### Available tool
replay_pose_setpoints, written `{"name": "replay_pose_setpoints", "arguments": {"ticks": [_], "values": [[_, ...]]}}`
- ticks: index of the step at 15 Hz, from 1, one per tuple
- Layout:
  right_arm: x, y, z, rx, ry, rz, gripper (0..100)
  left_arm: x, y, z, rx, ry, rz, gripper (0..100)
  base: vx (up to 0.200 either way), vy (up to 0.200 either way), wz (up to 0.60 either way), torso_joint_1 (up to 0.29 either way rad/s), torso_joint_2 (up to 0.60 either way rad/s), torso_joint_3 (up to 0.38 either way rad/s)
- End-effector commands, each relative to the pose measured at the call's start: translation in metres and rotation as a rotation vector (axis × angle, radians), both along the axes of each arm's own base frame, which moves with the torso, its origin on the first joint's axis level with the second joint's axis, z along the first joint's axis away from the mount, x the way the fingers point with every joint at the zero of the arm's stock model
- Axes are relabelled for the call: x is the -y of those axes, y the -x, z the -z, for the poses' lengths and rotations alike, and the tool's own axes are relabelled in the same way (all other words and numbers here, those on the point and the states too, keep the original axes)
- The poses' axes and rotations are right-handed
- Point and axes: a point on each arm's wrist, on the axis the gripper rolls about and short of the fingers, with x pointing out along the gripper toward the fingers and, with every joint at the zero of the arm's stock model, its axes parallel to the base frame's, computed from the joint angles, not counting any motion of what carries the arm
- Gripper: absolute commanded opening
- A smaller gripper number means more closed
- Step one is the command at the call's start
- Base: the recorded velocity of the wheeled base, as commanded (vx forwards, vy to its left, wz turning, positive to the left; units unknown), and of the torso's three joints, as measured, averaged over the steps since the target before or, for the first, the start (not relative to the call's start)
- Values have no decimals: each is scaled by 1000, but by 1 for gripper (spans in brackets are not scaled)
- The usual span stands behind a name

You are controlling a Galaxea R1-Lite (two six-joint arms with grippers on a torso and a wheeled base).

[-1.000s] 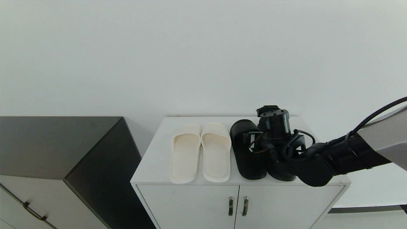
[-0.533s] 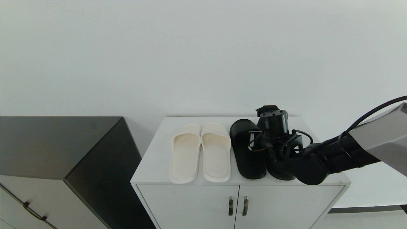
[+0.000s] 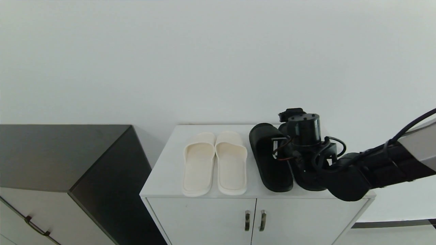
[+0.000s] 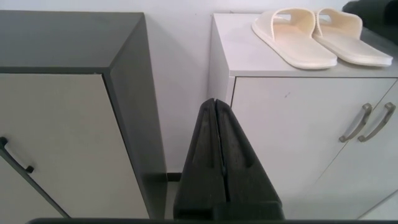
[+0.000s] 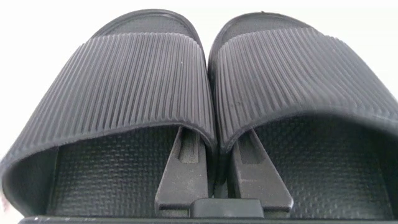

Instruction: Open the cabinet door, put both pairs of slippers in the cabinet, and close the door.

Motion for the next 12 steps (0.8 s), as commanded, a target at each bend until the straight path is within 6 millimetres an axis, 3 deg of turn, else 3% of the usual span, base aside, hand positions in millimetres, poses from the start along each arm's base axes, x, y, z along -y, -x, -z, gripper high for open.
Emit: {"name": "replay_pose_setpoints", "arguments": {"ticks": [1,6,9,12], "values": [[15,43,-38,57,-15,-47,0,0,0,0,-1,0,0,0,0,0,0,0,0,0],[21,141,-50,25,-24,-324,0,0,0,0,-1,-2,0,0,0,0,0,0,0,0],[23,157,-48,-9,-69,-450,0,0,0,0,-1,-2,0,0,0,0,0,0,0,0],[23,159,-43,-46,-62,-495,0,0,0,0,-1,-2,0,0,0,0,0,0,0,0]]}}
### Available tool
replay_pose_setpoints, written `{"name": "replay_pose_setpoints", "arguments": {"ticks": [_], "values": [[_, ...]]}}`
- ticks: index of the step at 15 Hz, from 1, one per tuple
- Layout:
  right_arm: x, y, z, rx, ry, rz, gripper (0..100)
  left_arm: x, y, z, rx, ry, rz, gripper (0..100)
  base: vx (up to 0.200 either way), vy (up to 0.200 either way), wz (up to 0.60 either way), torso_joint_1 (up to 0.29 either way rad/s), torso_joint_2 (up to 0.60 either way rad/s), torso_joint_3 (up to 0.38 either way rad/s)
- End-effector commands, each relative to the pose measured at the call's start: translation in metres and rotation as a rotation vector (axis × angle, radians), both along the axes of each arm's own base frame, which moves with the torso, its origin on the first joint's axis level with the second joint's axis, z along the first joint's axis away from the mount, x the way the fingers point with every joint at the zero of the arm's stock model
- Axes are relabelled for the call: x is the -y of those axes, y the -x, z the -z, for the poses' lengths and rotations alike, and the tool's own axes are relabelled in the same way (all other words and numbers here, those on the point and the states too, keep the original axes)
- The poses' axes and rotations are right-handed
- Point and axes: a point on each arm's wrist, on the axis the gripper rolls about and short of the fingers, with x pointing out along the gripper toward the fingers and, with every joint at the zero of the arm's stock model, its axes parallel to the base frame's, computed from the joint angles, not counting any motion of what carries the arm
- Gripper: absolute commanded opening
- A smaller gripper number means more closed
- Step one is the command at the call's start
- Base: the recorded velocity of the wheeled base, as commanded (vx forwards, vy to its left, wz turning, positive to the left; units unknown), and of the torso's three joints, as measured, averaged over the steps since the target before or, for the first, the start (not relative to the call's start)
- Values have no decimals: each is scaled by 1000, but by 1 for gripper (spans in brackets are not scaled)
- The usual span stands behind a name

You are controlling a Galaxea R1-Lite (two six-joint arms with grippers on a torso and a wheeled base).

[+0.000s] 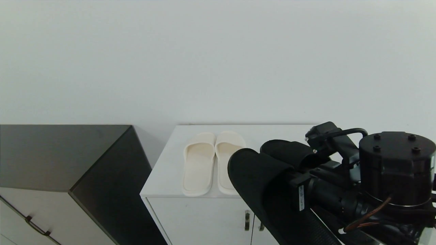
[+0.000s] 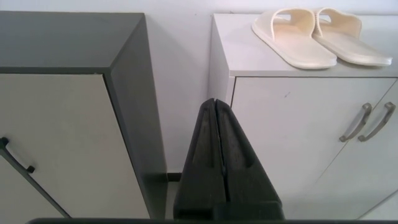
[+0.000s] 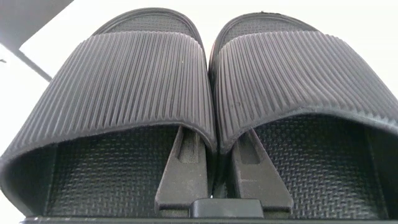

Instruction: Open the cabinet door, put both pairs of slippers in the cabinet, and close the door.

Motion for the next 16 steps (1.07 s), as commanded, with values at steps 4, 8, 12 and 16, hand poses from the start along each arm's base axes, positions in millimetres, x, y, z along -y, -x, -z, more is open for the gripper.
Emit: {"name": "replay_pose_setpoints", "arguments": {"ticks": [4,8,12,16], "values": [[7,7,4,-10,8,-12,0,0,0,0,-1,1,0,0,-150,0,0,1,1,2],[9,12,12,-37,21,-64,0,0,0,0,-1,1,0,0,-150,0,0,-1,1,4],[19,23,11,-53,2,-154,0,0,0,0,-1,1,0,0,0,0,0,0,0,0],[19,29,18,-72,22,-203,0,0,0,0,-1,1,0,0,0,0,0,0,0,0]]}}
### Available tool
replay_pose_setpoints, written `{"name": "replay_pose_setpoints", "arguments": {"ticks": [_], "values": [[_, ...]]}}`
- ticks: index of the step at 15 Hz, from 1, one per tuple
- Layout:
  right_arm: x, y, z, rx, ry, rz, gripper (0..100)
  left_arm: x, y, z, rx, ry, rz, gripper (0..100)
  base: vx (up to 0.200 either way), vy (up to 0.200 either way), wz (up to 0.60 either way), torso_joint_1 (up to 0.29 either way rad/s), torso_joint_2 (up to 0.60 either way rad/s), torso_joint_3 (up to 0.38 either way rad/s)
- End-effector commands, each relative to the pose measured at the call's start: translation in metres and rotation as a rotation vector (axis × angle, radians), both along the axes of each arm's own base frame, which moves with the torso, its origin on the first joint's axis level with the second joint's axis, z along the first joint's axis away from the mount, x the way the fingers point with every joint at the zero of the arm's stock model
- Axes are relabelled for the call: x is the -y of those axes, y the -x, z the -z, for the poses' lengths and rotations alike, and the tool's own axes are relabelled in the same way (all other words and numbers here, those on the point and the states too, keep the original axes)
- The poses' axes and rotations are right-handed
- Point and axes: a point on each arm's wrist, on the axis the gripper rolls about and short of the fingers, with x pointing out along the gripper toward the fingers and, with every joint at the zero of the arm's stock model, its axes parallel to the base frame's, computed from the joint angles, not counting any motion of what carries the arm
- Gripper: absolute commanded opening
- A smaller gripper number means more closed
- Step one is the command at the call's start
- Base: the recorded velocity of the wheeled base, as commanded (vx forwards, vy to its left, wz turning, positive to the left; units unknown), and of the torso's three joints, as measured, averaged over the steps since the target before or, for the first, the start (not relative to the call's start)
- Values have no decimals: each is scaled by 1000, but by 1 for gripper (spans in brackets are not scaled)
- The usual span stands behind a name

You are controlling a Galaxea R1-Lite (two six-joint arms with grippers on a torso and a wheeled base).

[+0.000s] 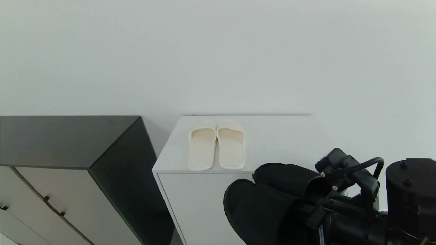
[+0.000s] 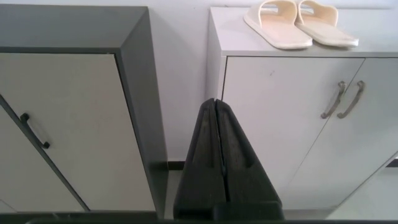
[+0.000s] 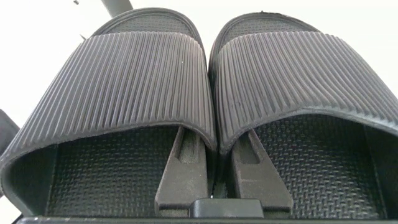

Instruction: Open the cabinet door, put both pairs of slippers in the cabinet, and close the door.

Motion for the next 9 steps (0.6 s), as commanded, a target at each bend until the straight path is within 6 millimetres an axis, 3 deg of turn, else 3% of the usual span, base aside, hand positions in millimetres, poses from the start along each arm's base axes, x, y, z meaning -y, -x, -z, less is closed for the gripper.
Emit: {"name": "replay_pose_setpoints", "arguments": {"ticks": [1,2,8,9], "values": [[1,2,0,-2,-4,-16,0,0,0,0,-1,0,1,0,0,0,0,0,0,0],[1,4,1,-4,1,-23,0,0,0,0,-1,0,-1,0,0,0,0,0,0,0],[1,6,5,-12,8,-36,0,0,0,0,-1,0,1,0,0,-200,0,3,2,3],[2,7,5,-15,6,-51,0,0,0,0,-1,0,1,0,0,0,0,0,0,0]]}}
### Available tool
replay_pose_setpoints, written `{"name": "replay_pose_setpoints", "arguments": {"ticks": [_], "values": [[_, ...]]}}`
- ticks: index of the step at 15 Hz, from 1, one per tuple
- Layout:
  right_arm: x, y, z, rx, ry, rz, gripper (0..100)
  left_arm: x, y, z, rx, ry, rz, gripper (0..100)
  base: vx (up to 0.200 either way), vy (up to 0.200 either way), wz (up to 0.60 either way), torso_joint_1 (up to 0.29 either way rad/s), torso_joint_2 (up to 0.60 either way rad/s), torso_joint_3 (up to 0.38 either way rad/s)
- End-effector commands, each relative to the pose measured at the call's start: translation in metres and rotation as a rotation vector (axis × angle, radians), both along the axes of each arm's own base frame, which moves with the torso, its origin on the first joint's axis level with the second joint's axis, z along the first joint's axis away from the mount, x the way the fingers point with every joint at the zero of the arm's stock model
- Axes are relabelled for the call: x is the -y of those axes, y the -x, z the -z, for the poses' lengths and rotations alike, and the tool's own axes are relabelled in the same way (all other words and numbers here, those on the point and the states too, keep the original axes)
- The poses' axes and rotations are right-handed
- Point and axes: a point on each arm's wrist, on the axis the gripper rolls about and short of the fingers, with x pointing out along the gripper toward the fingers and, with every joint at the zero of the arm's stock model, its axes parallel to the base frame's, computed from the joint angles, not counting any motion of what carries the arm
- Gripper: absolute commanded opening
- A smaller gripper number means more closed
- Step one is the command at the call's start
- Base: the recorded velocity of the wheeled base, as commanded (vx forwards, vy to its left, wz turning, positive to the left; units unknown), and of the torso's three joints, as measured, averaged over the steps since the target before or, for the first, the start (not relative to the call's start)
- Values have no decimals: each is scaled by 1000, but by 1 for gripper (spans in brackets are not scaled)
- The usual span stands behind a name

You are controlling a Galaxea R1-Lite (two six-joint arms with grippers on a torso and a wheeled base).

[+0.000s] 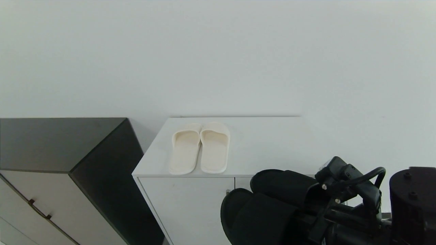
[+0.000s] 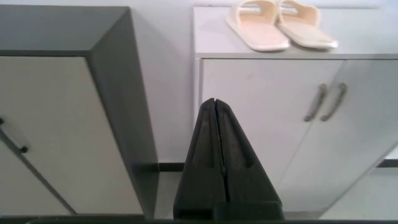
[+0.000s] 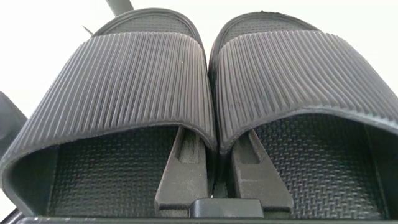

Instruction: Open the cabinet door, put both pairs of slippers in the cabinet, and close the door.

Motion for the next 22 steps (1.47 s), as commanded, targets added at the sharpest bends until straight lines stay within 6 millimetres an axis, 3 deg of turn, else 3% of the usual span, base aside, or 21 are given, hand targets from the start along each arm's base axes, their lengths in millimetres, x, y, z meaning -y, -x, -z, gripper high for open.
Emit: {"name": "replay_pose_setpoints", "arguments": {"ticks": [1,4,12,22], "values": [[1,1,0,1,-1,-1,0,0,0,0,-1,0,1,0,0,0,0,0,0,0],[8,11,1,-25,-22,-101,0,0,0,0,-1,2,-1,0,0,0,0,0,0,0],[12,21,6,-1,14,-167,0,0,0,0,-1,0,1,0,0,0,0,-6,15,11],[12,26,8,6,10,-195,0,0,0,0,-1,0,2,0,0,0,0,-201,477,271]]}}
